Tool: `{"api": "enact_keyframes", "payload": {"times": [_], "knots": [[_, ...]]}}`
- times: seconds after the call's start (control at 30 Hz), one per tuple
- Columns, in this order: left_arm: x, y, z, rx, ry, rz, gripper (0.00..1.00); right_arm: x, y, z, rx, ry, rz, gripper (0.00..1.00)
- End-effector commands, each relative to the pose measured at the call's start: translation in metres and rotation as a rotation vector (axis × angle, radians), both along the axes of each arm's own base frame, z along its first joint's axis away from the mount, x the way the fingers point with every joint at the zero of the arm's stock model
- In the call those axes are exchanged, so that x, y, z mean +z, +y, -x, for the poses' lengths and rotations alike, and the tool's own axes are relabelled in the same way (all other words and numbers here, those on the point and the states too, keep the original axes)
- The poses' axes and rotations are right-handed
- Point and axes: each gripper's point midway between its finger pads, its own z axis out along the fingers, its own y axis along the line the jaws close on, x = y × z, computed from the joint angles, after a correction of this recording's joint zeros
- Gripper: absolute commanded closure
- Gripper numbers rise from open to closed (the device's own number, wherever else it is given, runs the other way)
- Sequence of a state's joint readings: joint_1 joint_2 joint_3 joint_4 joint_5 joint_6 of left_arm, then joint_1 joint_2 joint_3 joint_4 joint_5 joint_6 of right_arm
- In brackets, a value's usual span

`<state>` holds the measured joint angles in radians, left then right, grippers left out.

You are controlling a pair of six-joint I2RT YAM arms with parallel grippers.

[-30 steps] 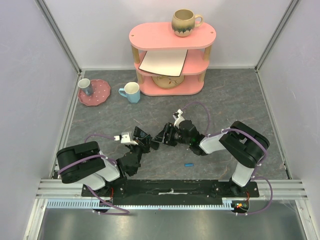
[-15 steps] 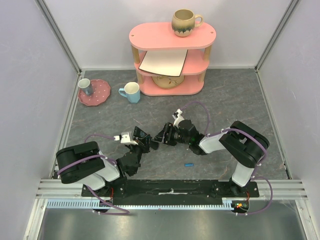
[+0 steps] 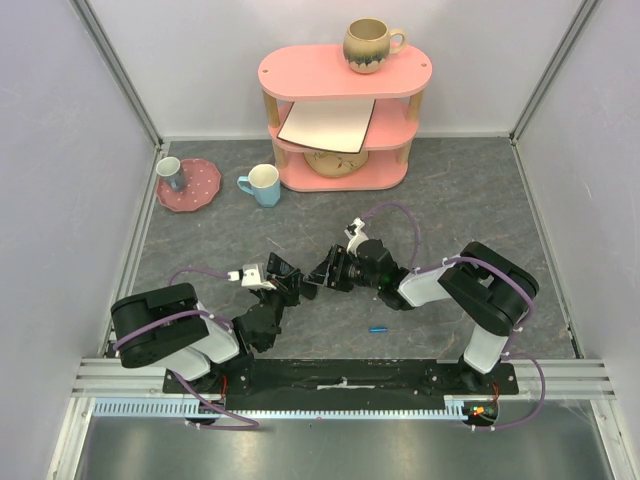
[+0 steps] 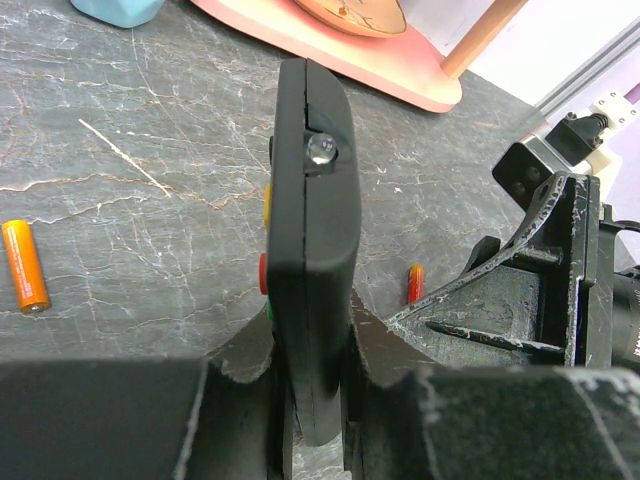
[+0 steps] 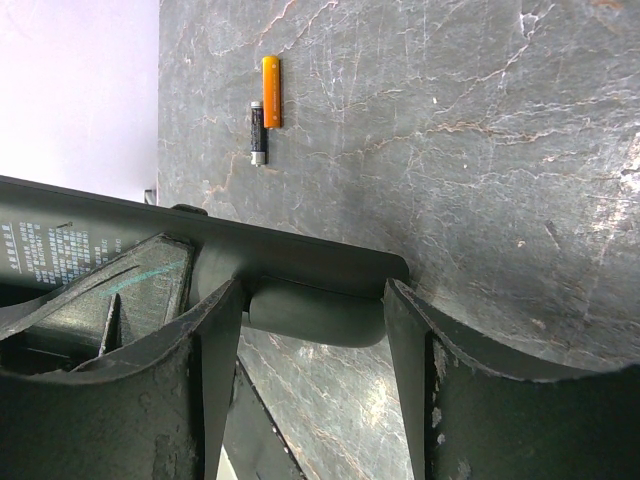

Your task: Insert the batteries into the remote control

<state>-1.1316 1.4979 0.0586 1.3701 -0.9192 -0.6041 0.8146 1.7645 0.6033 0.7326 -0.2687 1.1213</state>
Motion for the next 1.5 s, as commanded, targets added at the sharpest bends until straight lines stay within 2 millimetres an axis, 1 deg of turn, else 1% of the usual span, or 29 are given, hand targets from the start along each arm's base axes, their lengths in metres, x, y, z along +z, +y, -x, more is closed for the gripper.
{"api": "enact_keyframes", "payload": {"times": [0.0, 1.2, 1.27, 1.3, 1.37, 1.4, 1.47], "knots": [[0.051, 0.001, 0.002, -0.005, -0.125, 0.203, 0.98, -0.012, -0.002, 0.008, 0.015, 0.009, 0.061, 0.36], [0.048, 0.014, 0.001, 0.045, -0.124, 0.176, 0.98, -0.001, -0.014, 0.008, -0.007, -0.018, 0.076, 0.36], [0.049, 0.014, 0.001, 0.046, -0.125, 0.179, 0.98, 0.001, -0.015, 0.008, -0.008, -0.023, 0.067, 0.36], [0.048, 0.014, 0.001, 0.045, -0.123, 0.175, 0.98, 0.009, -0.013, 0.006, -0.012, -0.047, 0.035, 0.36], [0.047, 0.013, 0.001, 0.042, -0.121, 0.175, 0.98, 0.018, -0.011, 0.006, -0.012, -0.055, -0.012, 0.31], [0.046, 0.013, 0.001, 0.038, -0.12, 0.172, 0.98, 0.028, -0.007, 0.006, 0.0, -0.073, -0.05, 0.29], [0.046, 0.011, 0.001, 0.031, -0.12, 0.17, 0.98, 0.033, -0.003, 0.005, 0.006, -0.076, -0.073, 0.26]]}}
